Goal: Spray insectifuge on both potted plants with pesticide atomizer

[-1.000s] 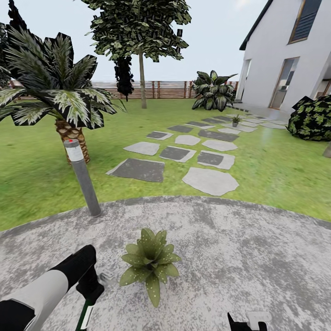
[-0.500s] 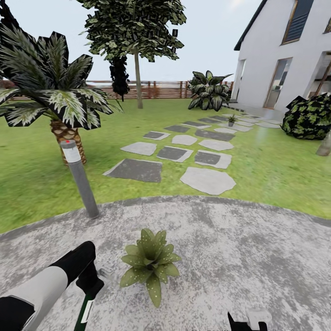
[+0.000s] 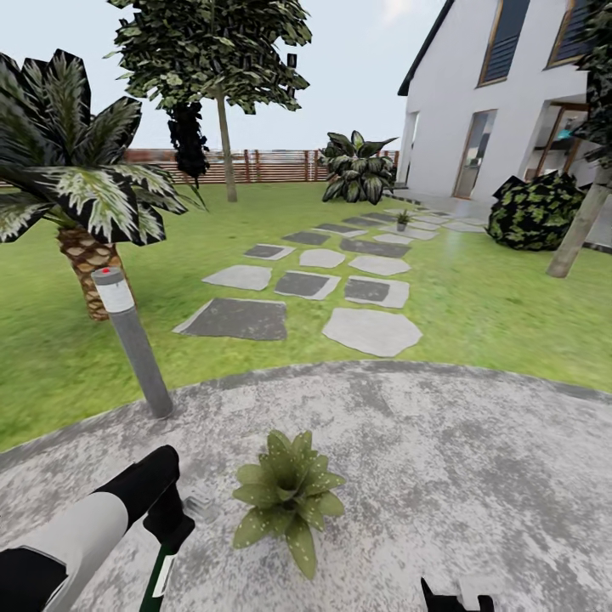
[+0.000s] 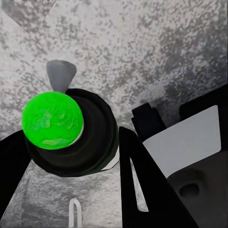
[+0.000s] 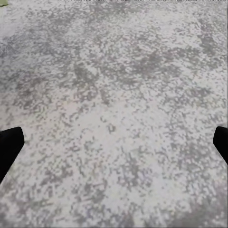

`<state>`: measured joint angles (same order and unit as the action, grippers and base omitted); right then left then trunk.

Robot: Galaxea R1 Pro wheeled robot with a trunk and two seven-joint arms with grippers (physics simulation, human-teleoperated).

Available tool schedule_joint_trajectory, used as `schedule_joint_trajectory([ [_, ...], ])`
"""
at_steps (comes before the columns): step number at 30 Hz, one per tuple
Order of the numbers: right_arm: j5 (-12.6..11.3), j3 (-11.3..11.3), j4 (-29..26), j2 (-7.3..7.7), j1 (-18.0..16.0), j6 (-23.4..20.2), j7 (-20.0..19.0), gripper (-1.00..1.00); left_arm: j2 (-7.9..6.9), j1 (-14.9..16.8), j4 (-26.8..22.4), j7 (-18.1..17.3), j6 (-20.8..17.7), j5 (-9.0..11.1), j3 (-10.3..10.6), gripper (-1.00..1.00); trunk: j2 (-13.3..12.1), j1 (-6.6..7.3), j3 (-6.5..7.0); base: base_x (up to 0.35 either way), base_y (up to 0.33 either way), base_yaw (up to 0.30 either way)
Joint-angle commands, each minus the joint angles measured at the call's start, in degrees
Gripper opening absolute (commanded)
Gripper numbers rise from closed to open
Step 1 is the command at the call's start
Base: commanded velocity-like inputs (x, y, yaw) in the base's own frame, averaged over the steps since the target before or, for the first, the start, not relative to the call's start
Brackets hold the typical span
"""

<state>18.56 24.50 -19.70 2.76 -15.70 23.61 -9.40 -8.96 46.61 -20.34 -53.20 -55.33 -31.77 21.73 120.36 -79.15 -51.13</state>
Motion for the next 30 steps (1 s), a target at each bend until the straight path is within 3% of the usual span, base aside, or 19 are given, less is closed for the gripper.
schedule_joint_trajectory([
  [1, 0.2, 0.5, 0.0, -0.03, 0.0, 0.2, -0.4, 1.00, -0.02, 0.0, -0.1, -0.6, -0.1, -0.6, 0.1, -1.00, 0.0, -0.01, -0.05, 0.188, 0.270, -0.006],
  [7, 0.2, 0.5, 0.0, -0.03, -0.1, 0.2, -0.4, 1.00, 0.07, 0.1, -0.2, -0.7, -0.1, -0.5, 0.1, -1.00, 0.0, -0.01, -0.05, 0.007, 0.009, 0.000],
  [15, 0.2, 0.5, 0.0, -0.03, -0.1, 0.2, -0.4, 1.00, 0.05, 1.1, -6.8, -1.1, -0.6, -0.3, 0.0, -1.00, 0.0, -0.01, -0.05, 0.000, 0.000, -0.139],
  [22, 0.2, 0.5, 0.0, -0.03, 0.0, 0.2, -0.4, 1.00, 0.08, 1.9, -7.0, -1.3, -0.6, -0.1, 0.1, -1.00, 0.0, -0.01, -0.05, 0.000, 0.000, -0.260],
  [30, 0.2, 0.5, 0.0, -0.03, -0.1, 0.2, -0.4, 1.00, -0.04, 1.4, -6.3, -1.3, -0.6, -0.3, 0.5, -1.00, 0.0, -0.01, -0.05, 0.000, 0.176, -0.014],
])
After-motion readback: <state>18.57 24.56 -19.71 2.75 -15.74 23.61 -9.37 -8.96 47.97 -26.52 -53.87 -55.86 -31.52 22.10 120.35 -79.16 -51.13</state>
